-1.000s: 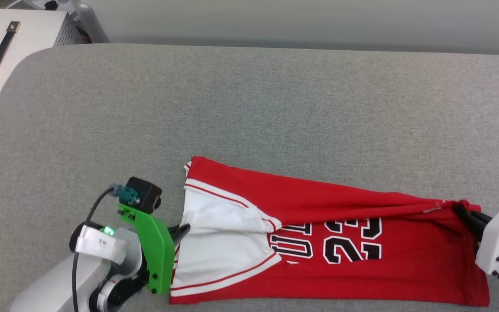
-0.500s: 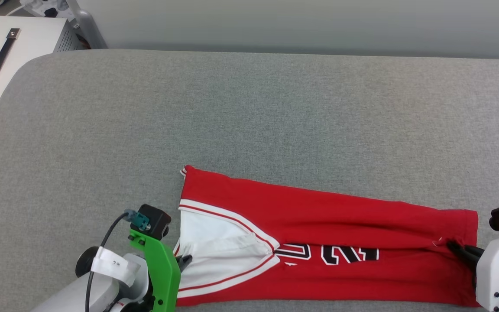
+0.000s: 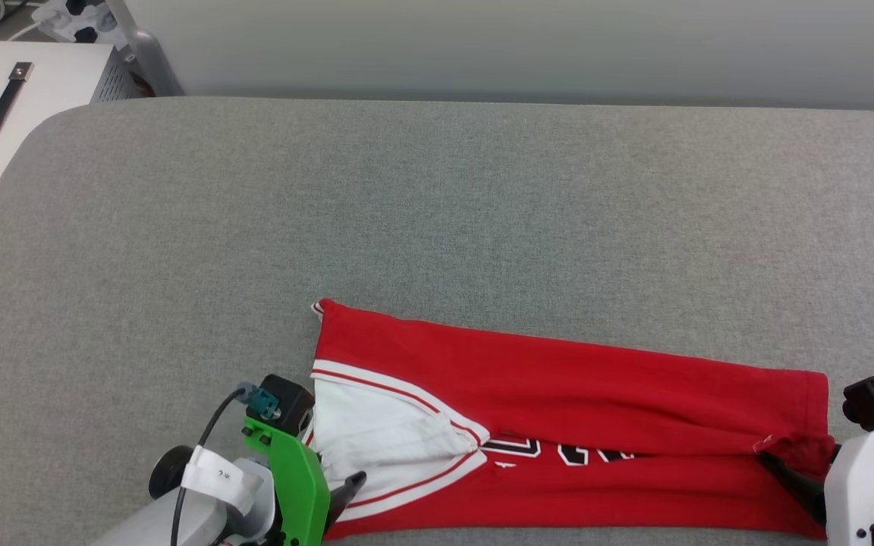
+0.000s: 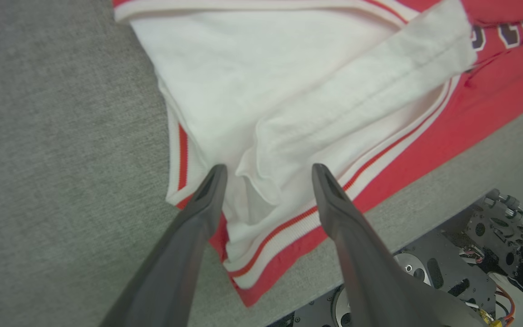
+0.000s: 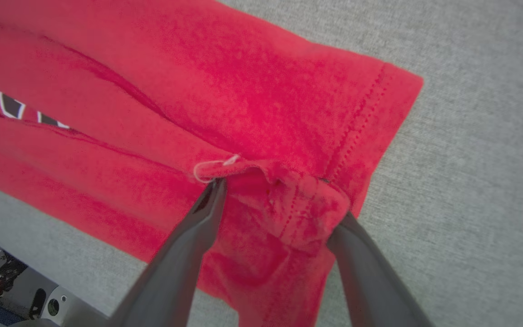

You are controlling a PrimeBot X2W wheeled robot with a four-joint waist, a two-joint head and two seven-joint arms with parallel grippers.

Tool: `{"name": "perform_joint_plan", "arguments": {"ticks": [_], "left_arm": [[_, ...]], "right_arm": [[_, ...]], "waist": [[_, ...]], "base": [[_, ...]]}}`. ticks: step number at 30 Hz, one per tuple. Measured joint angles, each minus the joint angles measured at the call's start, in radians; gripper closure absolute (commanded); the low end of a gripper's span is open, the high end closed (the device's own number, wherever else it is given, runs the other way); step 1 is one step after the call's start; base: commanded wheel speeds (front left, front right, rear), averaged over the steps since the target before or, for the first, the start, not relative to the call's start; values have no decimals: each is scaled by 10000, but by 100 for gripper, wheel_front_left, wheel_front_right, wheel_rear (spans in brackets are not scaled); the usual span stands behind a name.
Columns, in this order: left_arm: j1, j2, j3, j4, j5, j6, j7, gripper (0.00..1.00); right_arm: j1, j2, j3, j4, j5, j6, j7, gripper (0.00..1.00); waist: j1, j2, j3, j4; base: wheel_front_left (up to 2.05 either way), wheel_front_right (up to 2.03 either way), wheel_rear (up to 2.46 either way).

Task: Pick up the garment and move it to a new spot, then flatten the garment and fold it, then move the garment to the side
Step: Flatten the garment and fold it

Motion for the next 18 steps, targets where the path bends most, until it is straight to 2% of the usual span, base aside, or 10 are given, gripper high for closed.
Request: {"name": "perform_joint_plan", "arguments": {"ticks": [5,9,15,18], "left_arm": [[230,-6,232,-176,-17,136,-426,0],[354,19,560,-520,-59,328,-947,0],[397,13,1383,-909,4,761,-2554,0],[422,-52,1781,-903,360,978,-3822,0]], "right_arm": [[254,-6,-203,-267,384,0,213,0],[529,36,-796,-746,732,0,633,0],[1045,408,-2299,-1381,972,0,1574,0],[1221,918,-3237,-1655,934,0,2102,0]], "waist": [[0,0,-292,-11],[0,0,-537,-9],[0,0,-695,61],[0,0,-640,101]], "base": [[0,0,0],[0,0,0],[0,0,0],[0,0,0]]}}
